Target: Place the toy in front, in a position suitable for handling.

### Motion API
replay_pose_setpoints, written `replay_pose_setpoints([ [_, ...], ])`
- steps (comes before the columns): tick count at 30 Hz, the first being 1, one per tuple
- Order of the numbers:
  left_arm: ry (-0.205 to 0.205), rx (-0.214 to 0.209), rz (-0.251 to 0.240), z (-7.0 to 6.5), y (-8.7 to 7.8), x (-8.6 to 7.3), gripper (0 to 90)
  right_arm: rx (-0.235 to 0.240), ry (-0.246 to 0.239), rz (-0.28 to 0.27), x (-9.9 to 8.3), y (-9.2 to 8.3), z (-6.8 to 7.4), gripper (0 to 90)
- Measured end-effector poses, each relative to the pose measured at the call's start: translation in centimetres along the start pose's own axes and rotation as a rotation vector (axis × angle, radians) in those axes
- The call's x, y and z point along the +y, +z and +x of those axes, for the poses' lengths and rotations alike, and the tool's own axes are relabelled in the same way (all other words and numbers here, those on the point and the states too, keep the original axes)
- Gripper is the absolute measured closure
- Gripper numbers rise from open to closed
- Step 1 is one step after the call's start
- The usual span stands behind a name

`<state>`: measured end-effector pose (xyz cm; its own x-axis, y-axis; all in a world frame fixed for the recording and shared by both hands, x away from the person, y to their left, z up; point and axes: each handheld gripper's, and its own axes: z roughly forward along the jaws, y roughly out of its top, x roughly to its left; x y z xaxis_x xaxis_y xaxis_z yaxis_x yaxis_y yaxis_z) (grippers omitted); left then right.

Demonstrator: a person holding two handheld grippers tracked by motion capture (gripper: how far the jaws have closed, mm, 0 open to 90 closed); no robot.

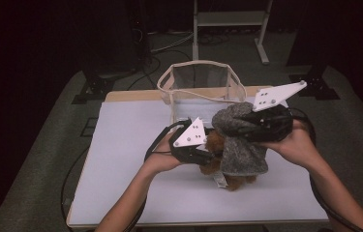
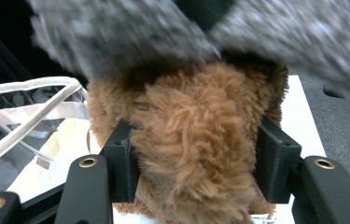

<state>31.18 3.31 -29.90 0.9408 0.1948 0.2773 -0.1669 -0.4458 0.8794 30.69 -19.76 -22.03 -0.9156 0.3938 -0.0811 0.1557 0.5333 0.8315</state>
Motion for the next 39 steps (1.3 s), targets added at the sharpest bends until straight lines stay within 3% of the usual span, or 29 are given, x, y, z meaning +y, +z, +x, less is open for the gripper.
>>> replay_pose_setpoints([
  [3, 0.008, -0.003, 0.009, -0.1, 0.3, 0.2, 41.9, -0.021, 0.025, 0.003, -0.4, -0.6, -0.7, 69.4],
  [5, 0.008, -0.003, 0.018, -0.2, 0.5, 0.2, 39.5, -0.008, 0.041, -0.003, -0.9, -0.4, -0.9, 69.4],
  [11, -0.014, 0.000, 0.040, -0.2, 1.1, 0.3, 18.6, 0.013, 0.056, -0.018, -1.5, 0.2, -0.8, 69.4],
  [15, -0.025, 0.014, 0.036, -0.4, 1.7, 0.2, 10.6, 0.019, 0.054, -0.016, -1.5, 0.5, -0.6, 69.4],
  [17, -0.018, 0.024, 0.034, -0.5, 1.7, 0.2, 14.9, 0.028, 0.059, -0.017, -1.6, 0.6, -0.6, 69.4],
  [21, 0.009, 0.035, 0.040, -0.6, 1.4, 0.3, 36.3, 0.030, 0.057, -0.023, -1.8, 0.7, -0.5, 69.4],
  [25, 0.007, 0.027, 0.034, -0.5, 1.1, 0.5, 43.8, 0.005, 0.040, -0.026, -1.6, -0.1, -0.5, 69.4],
  [30, 0.001, 0.023, 0.040, -0.4, 1.1, 0.5, 43.8, -0.057, 0.055, -0.053, -1.9, -1.8, -1.4, 69.4],
  [33, 0.001, 0.020, 0.044, -0.3, 1.1, 0.6, 43.4, -0.092, 0.105, -0.083, -3.0, -3.1, -2.9, 69.3],
  [36, 0.001, 0.016, 0.046, -0.2, 1.2, 0.6, 42.0, -0.096, 0.156, -0.098, -4.4, -3.5, -4.0, 69.3],
  [39, -0.001, 0.016, 0.057, -0.1, 1.0, 0.6, 35.7, -0.076, 0.176, -0.109, -5.0, -3.0, -4.1, 69.3],
])
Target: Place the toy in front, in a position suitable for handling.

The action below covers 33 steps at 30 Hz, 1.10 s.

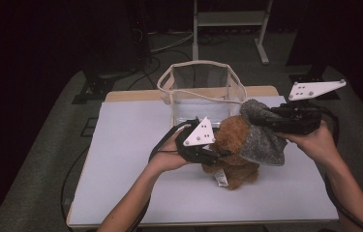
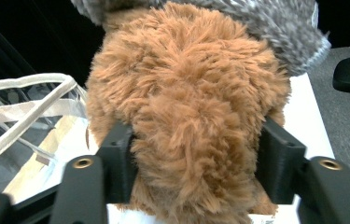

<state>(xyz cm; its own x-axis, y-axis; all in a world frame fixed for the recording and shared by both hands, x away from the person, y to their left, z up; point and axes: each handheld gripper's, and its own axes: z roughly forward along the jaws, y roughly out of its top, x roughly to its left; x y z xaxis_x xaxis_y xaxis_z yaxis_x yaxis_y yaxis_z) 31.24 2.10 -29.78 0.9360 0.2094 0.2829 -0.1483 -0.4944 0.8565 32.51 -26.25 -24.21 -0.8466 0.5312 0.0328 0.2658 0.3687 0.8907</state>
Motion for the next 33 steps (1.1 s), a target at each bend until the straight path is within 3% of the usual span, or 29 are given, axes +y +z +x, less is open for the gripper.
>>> replay_pose_setpoints([
  [5, 0.017, 0.008, 0.026, -0.1, -1.3, 0.3, 21.5, 0.040, -0.006, -0.016, 0.1, 1.3, 0.8, 69.3],
  [9, 0.029, 0.016, 0.049, -0.2, -2.3, 0.1, 16.9, 0.078, -0.025, -0.020, 0.6, 2.8, 1.8, 69.3],
  [15, 0.024, 0.010, 0.034, -0.4, -4.1, -1.2, 13.9, 0.160, -0.044, -0.035, 1.1, 5.9, 3.1, 69.3],
  [22, -0.005, 0.027, 0.075, -0.7, -6.0, -4.3, 14.0, 0.232, -0.059, -0.029, 1.2, 9.7, 4.5, 69.3],
  [29, -0.074, 0.058, 0.098, -0.7, -7.7, -7.8, 13.9, 0.238, -0.059, 0.021, -0.1, 11.8, 4.6, 69.0],
  [33, -0.102, 0.070, 0.150, -0.7, -8.3, -9.5, 12.8, 0.207, -0.050, 0.082, -1.7, 12.8, 3.7, 68.9],
])
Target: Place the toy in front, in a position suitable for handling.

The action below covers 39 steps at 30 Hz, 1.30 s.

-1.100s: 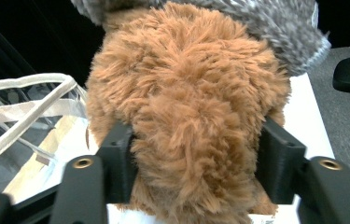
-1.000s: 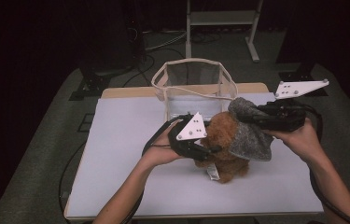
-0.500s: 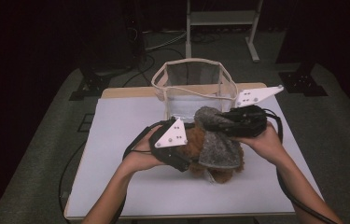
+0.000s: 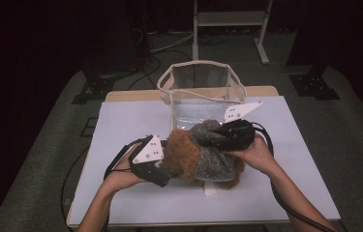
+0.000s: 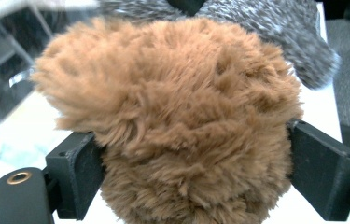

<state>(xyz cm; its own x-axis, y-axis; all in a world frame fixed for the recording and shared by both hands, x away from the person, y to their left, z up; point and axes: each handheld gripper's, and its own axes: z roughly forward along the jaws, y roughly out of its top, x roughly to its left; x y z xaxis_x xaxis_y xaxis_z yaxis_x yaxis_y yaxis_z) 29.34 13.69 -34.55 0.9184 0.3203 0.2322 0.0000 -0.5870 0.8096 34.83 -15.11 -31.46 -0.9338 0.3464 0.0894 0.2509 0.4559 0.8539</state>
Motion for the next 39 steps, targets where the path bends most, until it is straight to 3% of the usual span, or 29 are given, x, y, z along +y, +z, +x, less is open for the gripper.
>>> replay_pose_setpoints([
  [2, -0.002, 0.003, 0.028, 0.0, -0.1, -0.8, 12.5, -0.016, 0.011, 0.041, -1.1, 0.7, -0.6, 68.7],
  [6, -0.030, 0.005, 0.040, 0.2, -0.4, -2.3, 12.6, -0.005, 0.036, 0.029, -2.1, 0.7, -1.0, 68.7],
  [11, -0.038, 0.014, 0.045, 0.5, -1.2, -2.9, 12.5, -0.045, 0.031, 0.041, -2.6, -0.1, -1.5, 68.6],
  [16, -0.067, 0.025, 0.005, 0.7, -2.3, -3.1, 12.6, -0.062, 0.081, 0.044, -3.8, -0.5, -2.3, 68.7],
  [21, -0.058, 0.040, 0.010, 0.6, -2.4, -3.1, 12.4, -0.042, 0.083, 0.047, -4.1, 0.7, -1.9, 68.7],
  [28, -0.077, 0.052, 0.004, 1.1, -2.7, -3.5, 12.1, -0.015, 0.087, 0.053, -3.9, 2.3, -1.3, 68.8],
  [39, -0.070, 0.054, 0.007, 1.2, -2.6, -3.8, 12.1, -0.006, 0.088, 0.055, -3.7, 3.3, -0.9, 68.9],
])
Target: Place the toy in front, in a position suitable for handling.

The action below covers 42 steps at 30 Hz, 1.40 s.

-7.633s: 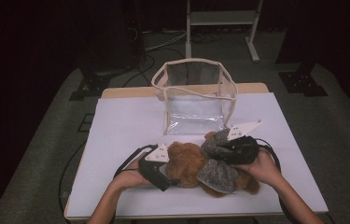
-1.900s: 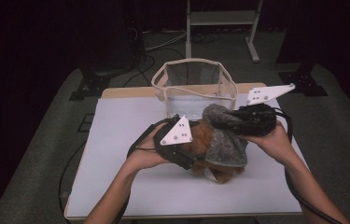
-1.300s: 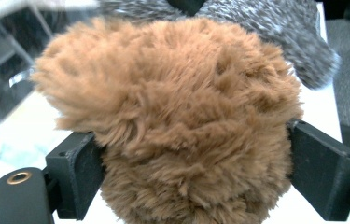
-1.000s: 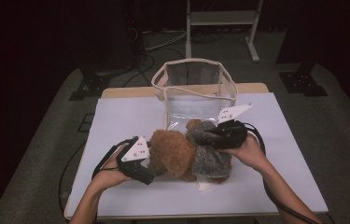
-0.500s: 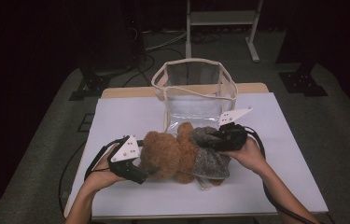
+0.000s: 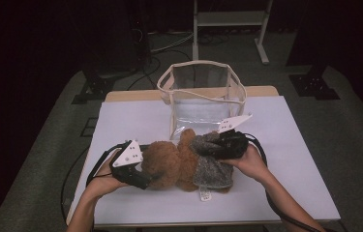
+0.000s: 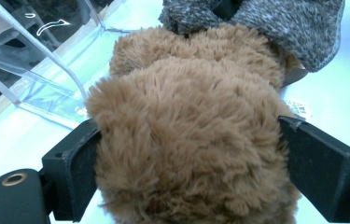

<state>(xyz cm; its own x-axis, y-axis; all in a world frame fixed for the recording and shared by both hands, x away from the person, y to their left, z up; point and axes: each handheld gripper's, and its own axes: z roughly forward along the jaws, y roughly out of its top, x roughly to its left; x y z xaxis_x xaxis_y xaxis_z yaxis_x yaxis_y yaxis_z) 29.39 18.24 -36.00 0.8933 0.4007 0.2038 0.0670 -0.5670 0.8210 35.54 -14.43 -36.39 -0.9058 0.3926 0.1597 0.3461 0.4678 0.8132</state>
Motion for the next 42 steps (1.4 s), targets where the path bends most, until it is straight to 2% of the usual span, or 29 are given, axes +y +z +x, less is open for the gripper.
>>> replay_pose_setpoints([
  [3, 0.001, 0.000, -0.029, 0.1, -0.3, 0.3, 12.3, 0.005, -0.001, 0.003, 0.1, 0.3, 0.1, 69.0],
  [6, 0.004, -0.025, -0.056, 0.0, -0.4, 0.6, 13.8, 0.014, -0.001, 0.006, 0.2, 0.8, 0.3, 69.0],
  [10, 0.025, -0.047, -0.006, -0.4, 0.2, 0.2, 13.8, 0.013, -0.016, 0.006, 0.5, 1.4, 0.6, 68.9],
  [12, 0.032, -0.048, 0.048, -0.4, 0.8, -0.5, 13.8, 0.012, -0.020, 0.007, 0.6, 1.3, 0.5, 68.9],
  [16, 0.012, -0.037, 0.062, -0.1, 1.5, -1.7, 13.1, 0.008, -0.010, -0.008, 0.2, 0.1, 0.1, 68.8],
  [21, -0.012, -0.035, 0.041, 0.5, 1.4, -2.4, 13.1, -0.019, 0.026, -0.022, -1.2, -1.6, -0.8, 68.7],
  [26, -0.023, -0.025, 0.053, 0.6, 1.0, -2.6, 11.9, -0.054, 0.077, -0.037, -3.3, -3.3, -1.8, 68.7],
  [28, -0.029, -0.015, 0.068, 0.8, 0.9, -2.9, 10.7, -0.086, 0.101, -0.024, -4.6, -3.9, -2.3, 68.7],
  [30, -0.038, -0.016, 0.070, 0.9, 0.8, -3.2, 10.7, -0.095, 0.132, -0.006, -5.9, -3.9, -2.9, 68.7],
  [32, -0.039, -0.013, 0.072, 1.0, 1.0, -3.5, 11.0, -0.083, 0.153, 0.004, -7.1, -3.6, -3.1, 68.7],
  [35, -0.039, -0.009, 0.072, 1.3, 1.3, -3.7, 15.4, -0.060, 0.168, -0.008, -7.6, -2.8, -2.9, 68.7],
  [39, -0.057, -0.007, 0.079, 2.3, 1.5, -4.0, 18.7, -0.024, 0.161, -0.025, -7.0, -2.4, -2.1, 68.9],
  [42, -0.078, -0.013, 0.084, 3.1, 1.4, -4.4, 18.7, 0.012, 0.127, -0.037, -6.2, -2.4, -0.8, 68.9],
])
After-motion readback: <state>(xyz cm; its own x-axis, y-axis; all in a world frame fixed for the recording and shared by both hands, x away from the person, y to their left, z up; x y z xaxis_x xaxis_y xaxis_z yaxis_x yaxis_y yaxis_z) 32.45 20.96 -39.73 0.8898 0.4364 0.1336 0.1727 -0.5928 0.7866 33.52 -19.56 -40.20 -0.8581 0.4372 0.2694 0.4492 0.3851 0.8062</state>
